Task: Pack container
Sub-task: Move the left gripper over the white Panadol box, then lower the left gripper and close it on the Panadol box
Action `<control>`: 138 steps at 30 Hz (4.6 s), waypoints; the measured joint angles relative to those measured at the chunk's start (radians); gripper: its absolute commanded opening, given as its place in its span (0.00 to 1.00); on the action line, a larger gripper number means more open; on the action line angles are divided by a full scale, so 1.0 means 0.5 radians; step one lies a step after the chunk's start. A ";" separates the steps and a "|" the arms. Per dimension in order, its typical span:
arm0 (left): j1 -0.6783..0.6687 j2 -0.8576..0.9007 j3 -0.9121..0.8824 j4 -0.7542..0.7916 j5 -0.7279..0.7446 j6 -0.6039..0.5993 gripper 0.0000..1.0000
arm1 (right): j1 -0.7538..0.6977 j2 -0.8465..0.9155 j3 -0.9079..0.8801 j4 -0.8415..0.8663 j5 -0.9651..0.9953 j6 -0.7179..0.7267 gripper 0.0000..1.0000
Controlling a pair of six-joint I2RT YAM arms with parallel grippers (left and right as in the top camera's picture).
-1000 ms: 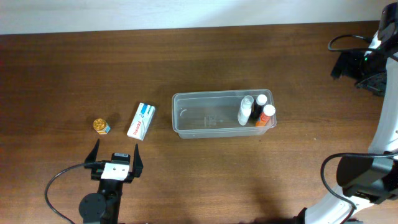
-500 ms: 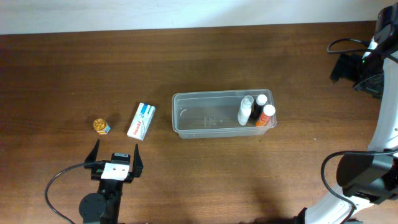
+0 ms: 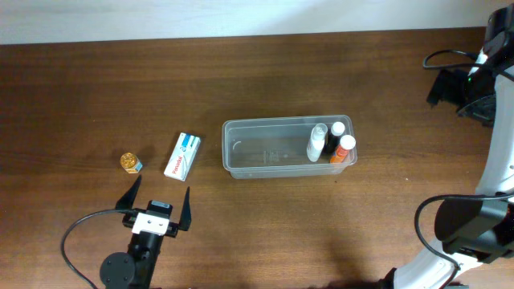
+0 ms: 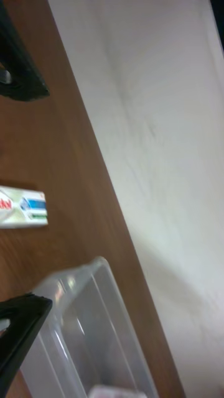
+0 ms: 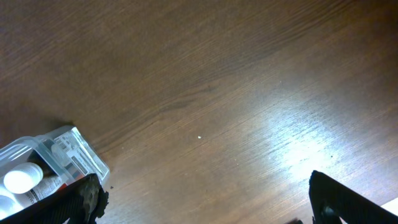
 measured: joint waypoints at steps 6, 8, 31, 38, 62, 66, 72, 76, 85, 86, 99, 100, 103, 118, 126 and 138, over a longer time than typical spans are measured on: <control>0.000 0.346 0.424 -0.185 0.112 -0.072 0.99 | -0.001 0.000 0.000 0.000 0.001 0.001 0.98; 0.000 0.555 0.652 -0.321 0.134 -0.075 1.00 | -0.001 0.000 -0.001 0.000 0.002 0.002 0.98; 0.000 2.947 2.696 -1.907 0.234 0.113 0.99 | -0.001 0.000 -0.004 0.000 0.014 0.001 0.98; 0.000 3.205 2.737 -1.905 0.157 0.085 0.99 | -0.001 0.000 -0.004 0.000 0.014 0.000 0.98; -0.240 3.695 2.740 -1.910 -0.380 -0.095 0.99 | -0.001 0.000 -0.004 0.000 0.014 0.000 0.98; -0.226 3.764 2.740 -1.911 -0.394 -0.097 1.00 | -0.001 0.000 -0.004 0.000 0.014 0.002 0.98; -0.225 3.861 2.740 -1.896 -0.398 -0.097 0.99 | -0.001 0.000 -0.004 0.000 0.014 0.002 0.98; -0.225 3.933 2.740 -1.884 -0.433 -0.112 0.99 | -0.001 0.000 -0.004 0.000 0.014 0.002 0.98; -0.225 4.009 2.741 -1.833 -0.478 -0.121 0.99 | -0.001 0.000 -0.004 0.000 0.014 0.002 0.98; -0.225 4.011 2.741 -1.827 -0.479 -0.121 0.99 | -0.001 0.000 -0.004 0.000 0.014 0.002 0.98; -0.225 4.017 2.741 -1.797 -0.506 -0.121 0.99 | -0.001 0.000 -0.004 0.000 0.014 0.002 0.98; -0.225 4.017 2.741 -1.798 -0.516 -0.121 0.99 | -0.001 0.000 -0.004 0.000 0.014 0.001 0.98; -0.225 4.017 2.741 -1.798 -0.555 -0.121 0.99 | -0.001 0.000 -0.004 0.000 0.014 0.002 0.98; -0.250 4.017 2.740 -1.782 -0.602 -0.121 0.99 | -0.001 0.000 -0.004 0.000 0.014 0.001 0.98; -0.262 4.017 2.740 -1.783 -0.603 -0.121 0.99 | -0.001 0.000 -0.004 0.000 0.014 0.001 0.98; -0.262 4.017 2.739 -1.782 -0.603 -0.121 0.99 | -0.001 0.000 -0.004 0.000 0.014 0.002 0.98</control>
